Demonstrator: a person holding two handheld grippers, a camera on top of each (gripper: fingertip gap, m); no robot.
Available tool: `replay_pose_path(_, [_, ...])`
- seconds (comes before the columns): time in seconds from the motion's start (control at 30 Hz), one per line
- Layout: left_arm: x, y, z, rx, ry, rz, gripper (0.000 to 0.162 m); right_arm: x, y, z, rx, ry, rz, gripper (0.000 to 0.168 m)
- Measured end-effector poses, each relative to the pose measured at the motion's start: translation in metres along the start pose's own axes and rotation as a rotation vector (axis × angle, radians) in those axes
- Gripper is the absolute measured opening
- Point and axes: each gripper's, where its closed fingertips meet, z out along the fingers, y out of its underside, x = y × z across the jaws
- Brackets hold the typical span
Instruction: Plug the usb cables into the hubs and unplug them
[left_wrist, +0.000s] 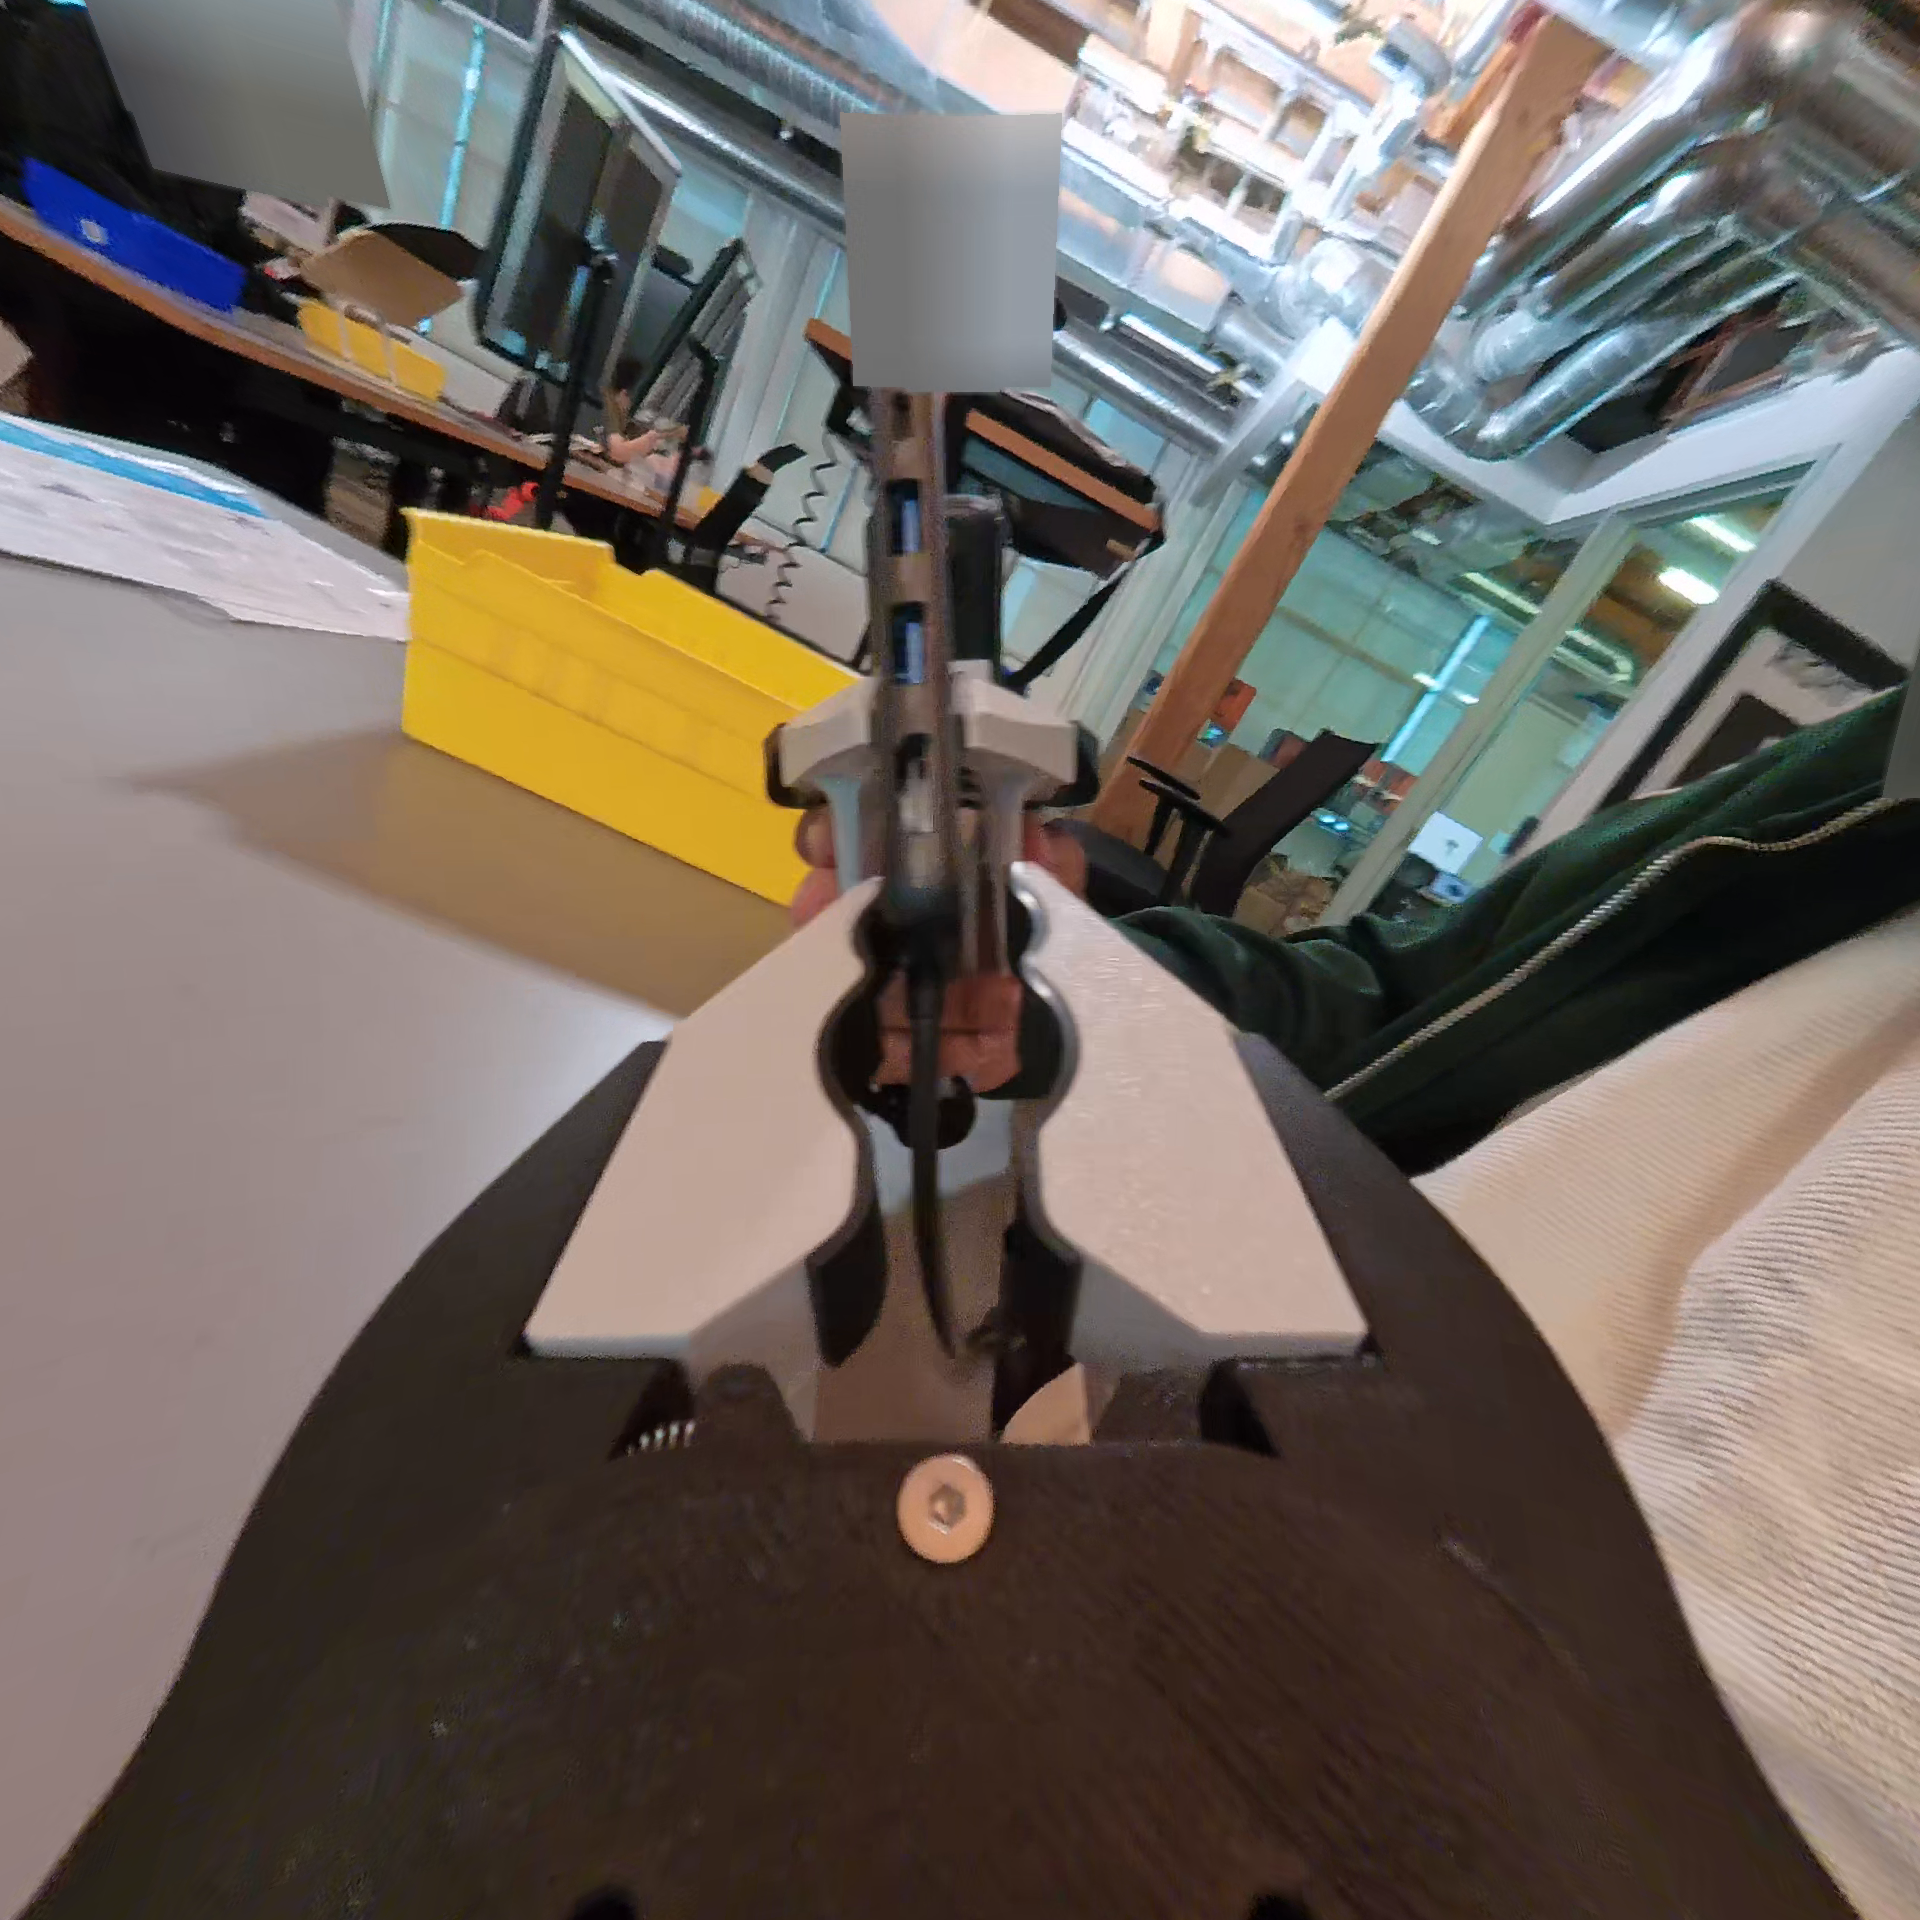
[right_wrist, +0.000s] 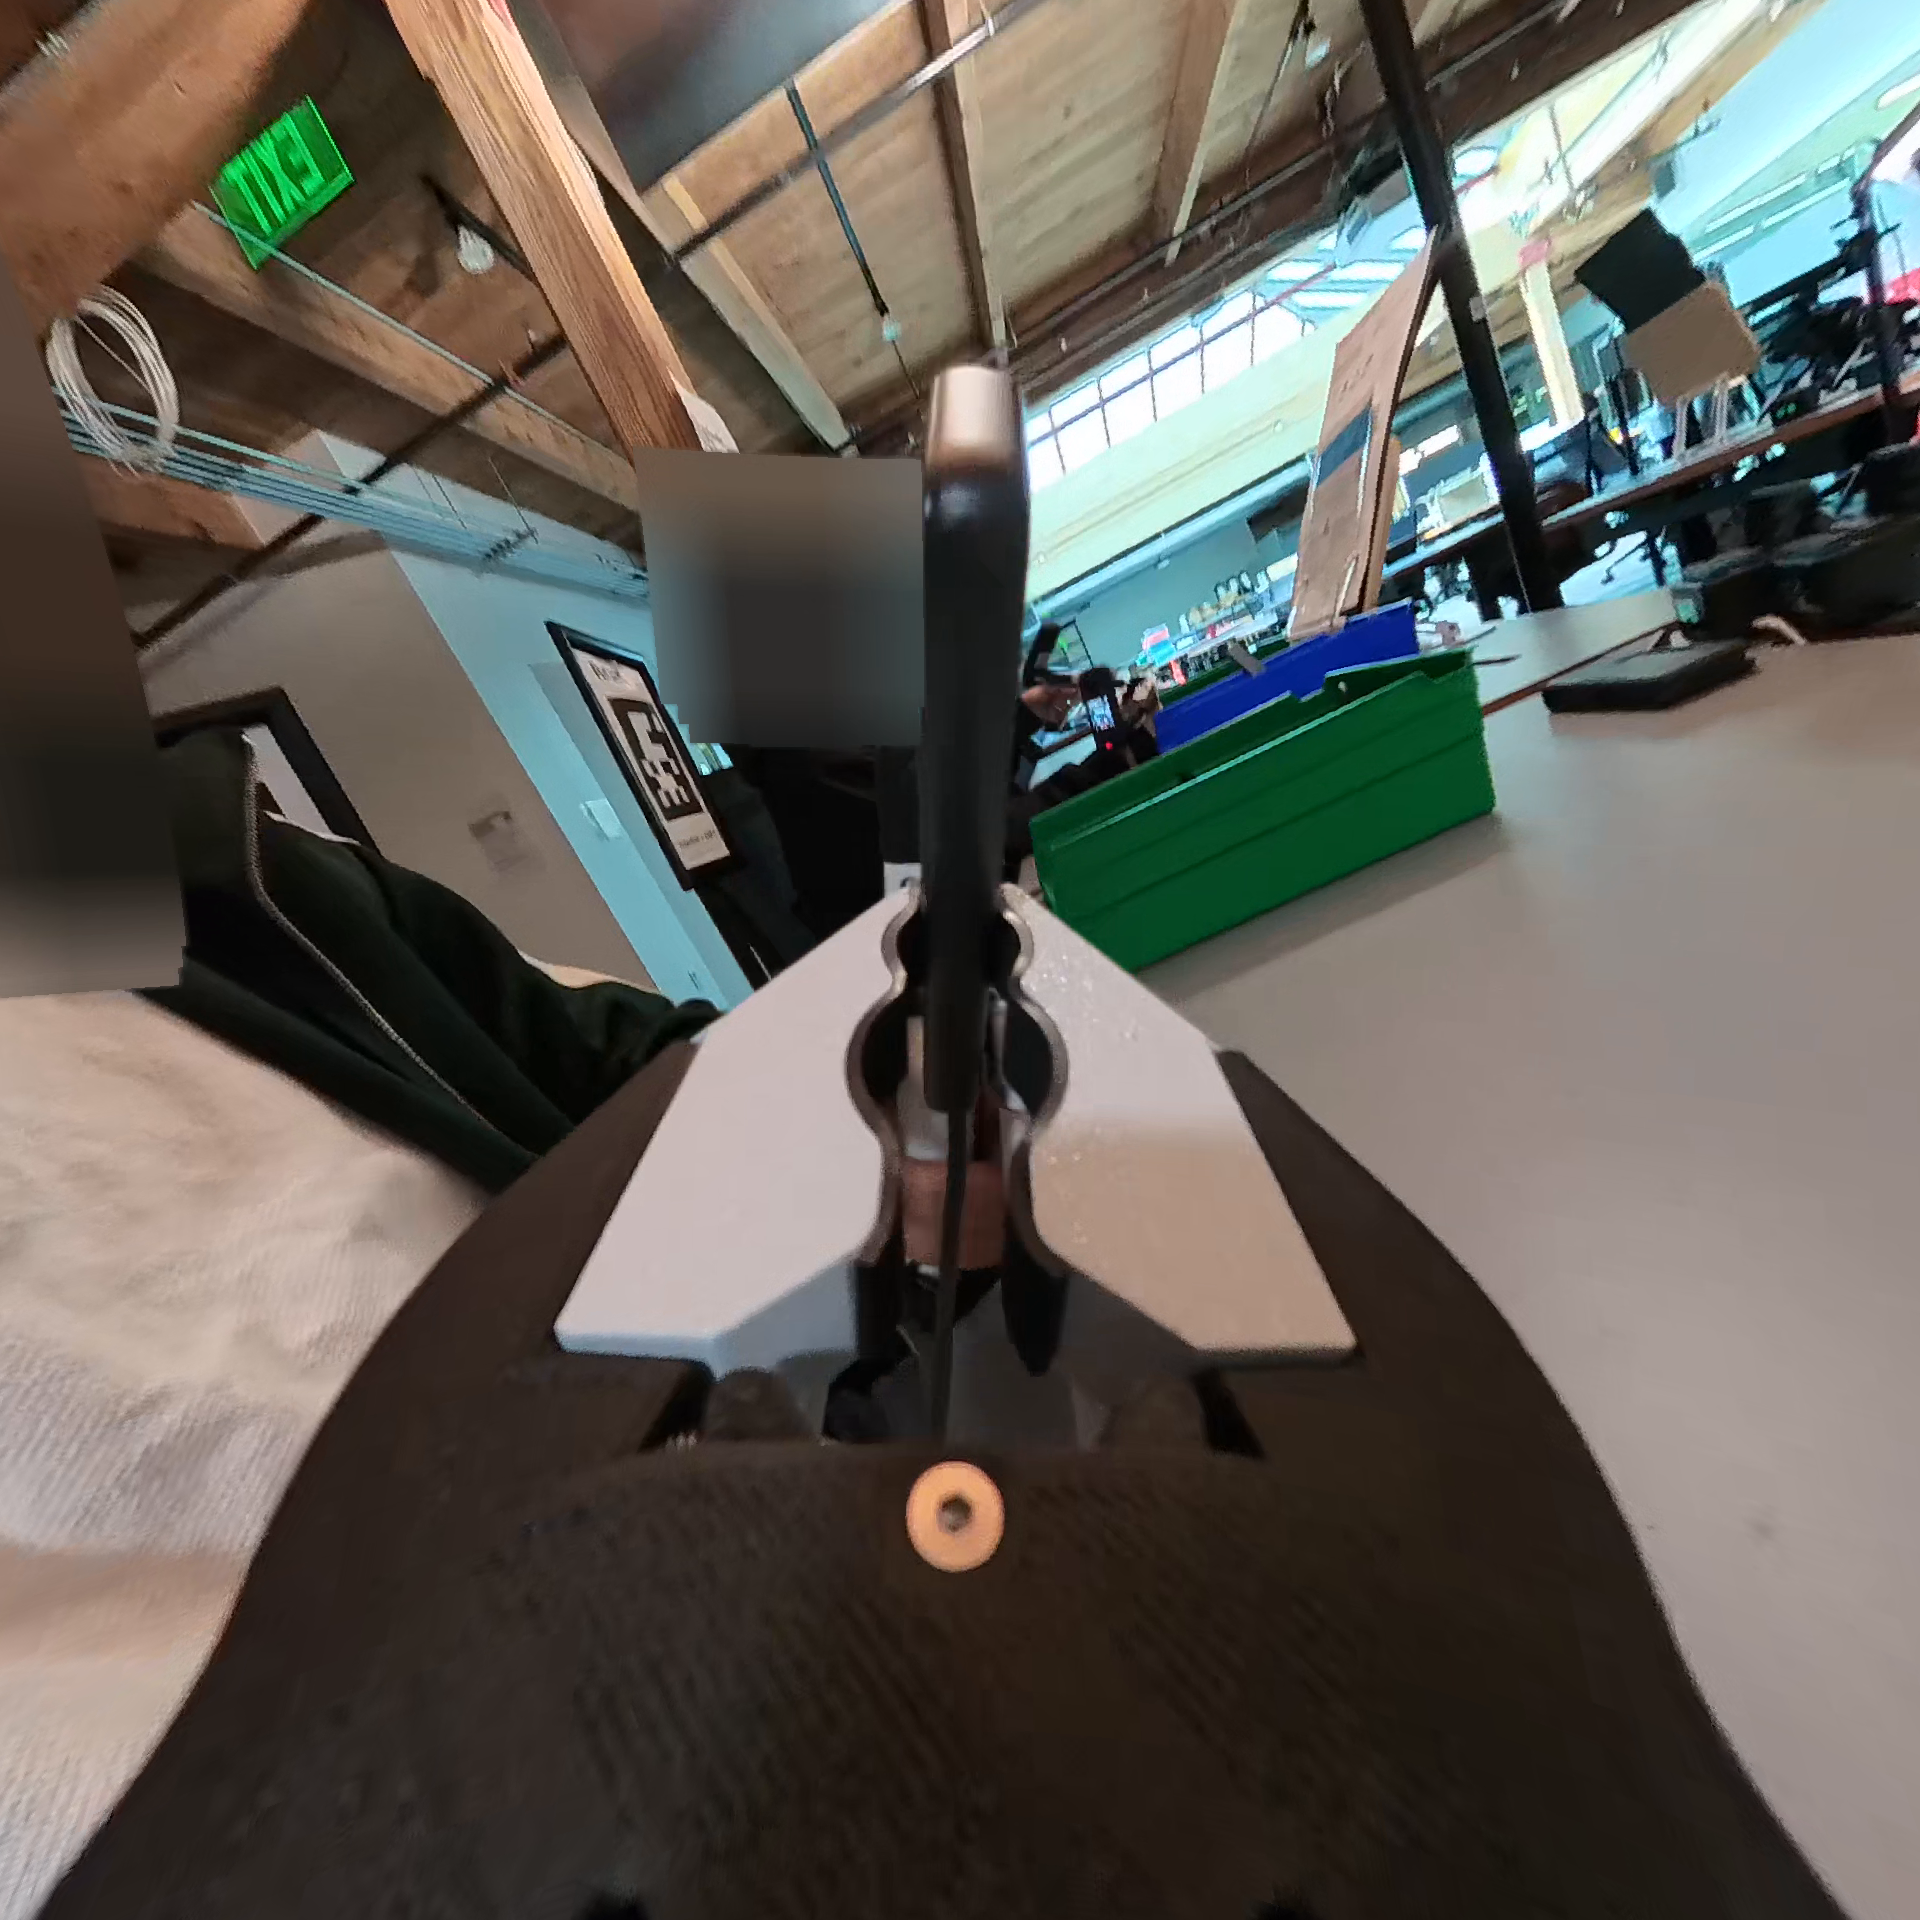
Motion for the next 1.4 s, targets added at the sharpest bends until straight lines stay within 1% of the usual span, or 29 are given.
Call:
replay_pose_path(0.03, [-0.004, 0.000, -0.002, -0.005, -0.021, 0.014, 0.010, 0.000, 0.002, 0.002, -0.008, -0.003, -0.002, 0.010])
replay_pose_path(0.13, [-0.009, -0.001, -0.009, -0.024, -0.030, 0.032, 0.010, 0.004, 0.004, 0.005, -0.009, 0.011, -0.007, 0.011])
replay_pose_path(0.2, [-0.017, -0.006, -0.014, -0.010, -0.074, 0.057, 0.010, 0.014, 0.003, 0.003, -0.006, 0.057, -0.009, 0.013])
replay_pose_path(0.33, [-0.036, -0.028, -0.030, 0.091, -0.177, 0.072, 0.010, 0.041, -0.014, -0.014, 0.080, 0.172, 0.045, 0.040])
replay_pose_path(0.4, [-0.051, -0.036, -0.041, 0.117, -0.272, 0.113, 0.010, 0.050, -0.021, -0.024, 0.129, 0.204, 0.086, 0.045])
replay_pose_path(0.47, [-0.065, -0.042, -0.051, 0.113, -0.377, 0.190, 0.010, 0.056, -0.024, -0.028, 0.147, 0.228, 0.100, 0.044])
replay_pose_path(0.6, [-0.082, -0.048, -0.064, 0.015, -0.610, 0.492, 0.010, 0.057, -0.012, -0.021, 0.085, 0.251, 0.071, 0.042])
replay_pose_path(0.67, [-0.084, -0.048, -0.065, -0.018, -0.673, 0.586, 0.010, 0.055, -0.001, -0.013, 0.029, 0.259, 0.055, 0.042])
replay_pose_path(0.73, [-0.086, -0.044, -0.063, -0.046, -0.704, 0.620, 0.010, 0.051, 0.010, -0.005, -0.023, 0.254, 0.042, 0.042])
replay_pose_path(0.87, [-0.086, -0.039, -0.060, -0.105, -0.746, 0.728, 0.009, 0.043, 0.024, 0.008, -0.084, 0.237, 0.022, 0.044])
replay_pose_path(0.93, [-0.082, -0.036, -0.055, -0.123, -0.733, 0.769, 0.009, 0.042, 0.026, 0.010, -0.094, 0.246, 0.012, 0.045])
replay_pose_path(1.03, [-0.078, -0.028, -0.047, -0.170, -0.690, 0.776, 0.009, 0.048, 0.027, 0.009, -0.093, 0.284, 0.028, 0.045])
replay_pose_path(1.17, [-0.075, -0.028, -0.045, -0.173, -0.683, 0.816, 0.009, 0.056, 0.022, 0.001, -0.075, 0.332, 0.033, 0.045])
replay_pose_path(1.27, [-0.077, -0.025, -0.045, -0.179, -0.653, 0.788, 0.009, 0.056, 0.010, -0.008, -0.086, 0.378, -0.107, 0.044])
replay_pose_path(1.33, [-0.079, -0.016, -0.043, -0.232, -0.604, 0.770, 0.009, 0.055, 0.002, -0.015, -0.127, 0.416, -0.265, 0.045])
replay_pose_path(1.4, [-0.080, -0.006, -0.041, -0.284, -0.561, 0.771, 0.009, 0.051, -0.002, -0.021, -0.204, 0.435, -0.432, 0.046])
